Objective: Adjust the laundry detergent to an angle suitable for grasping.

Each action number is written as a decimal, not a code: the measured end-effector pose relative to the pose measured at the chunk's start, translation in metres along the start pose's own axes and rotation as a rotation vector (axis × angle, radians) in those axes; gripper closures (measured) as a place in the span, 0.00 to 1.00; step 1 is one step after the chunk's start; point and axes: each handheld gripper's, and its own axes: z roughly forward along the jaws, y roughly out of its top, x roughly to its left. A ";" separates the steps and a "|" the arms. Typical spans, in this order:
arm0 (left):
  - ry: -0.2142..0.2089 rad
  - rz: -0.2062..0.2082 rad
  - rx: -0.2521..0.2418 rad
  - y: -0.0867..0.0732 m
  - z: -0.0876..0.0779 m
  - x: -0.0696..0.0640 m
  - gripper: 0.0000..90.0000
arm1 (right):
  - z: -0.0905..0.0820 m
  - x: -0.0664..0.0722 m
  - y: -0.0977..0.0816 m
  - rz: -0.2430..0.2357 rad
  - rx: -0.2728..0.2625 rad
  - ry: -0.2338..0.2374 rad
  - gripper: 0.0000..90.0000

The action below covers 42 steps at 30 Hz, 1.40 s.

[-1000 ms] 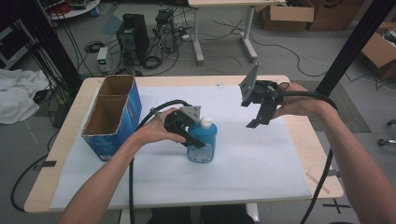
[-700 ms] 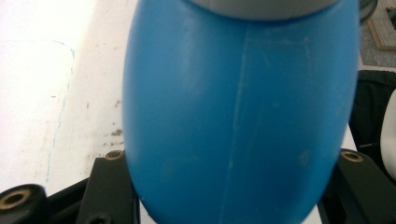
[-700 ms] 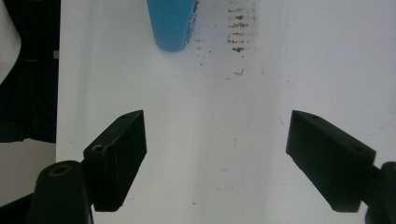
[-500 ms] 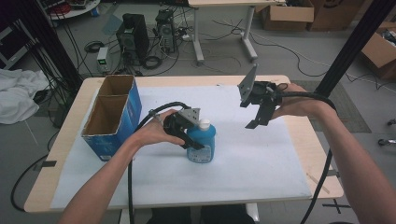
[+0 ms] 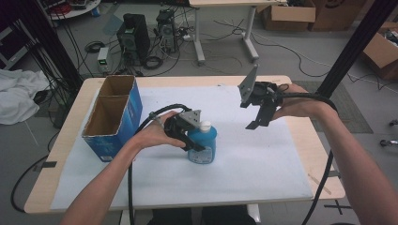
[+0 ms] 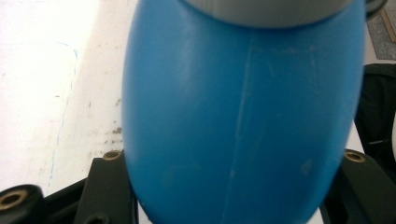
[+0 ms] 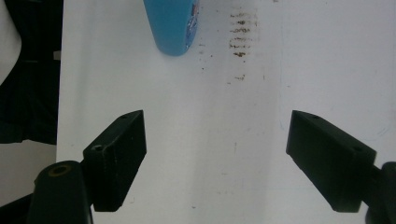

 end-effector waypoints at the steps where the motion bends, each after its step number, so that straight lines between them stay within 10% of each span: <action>1: -0.003 -0.003 0.003 0.000 0.000 0.000 0.47 | 0.000 0.000 0.000 0.001 0.001 0.000 0.22; 42: 0.022 -0.037 0.133 0.003 -0.022 -0.002 0.19 | 0.003 -0.001 0.002 0.000 0.011 0.004 0.22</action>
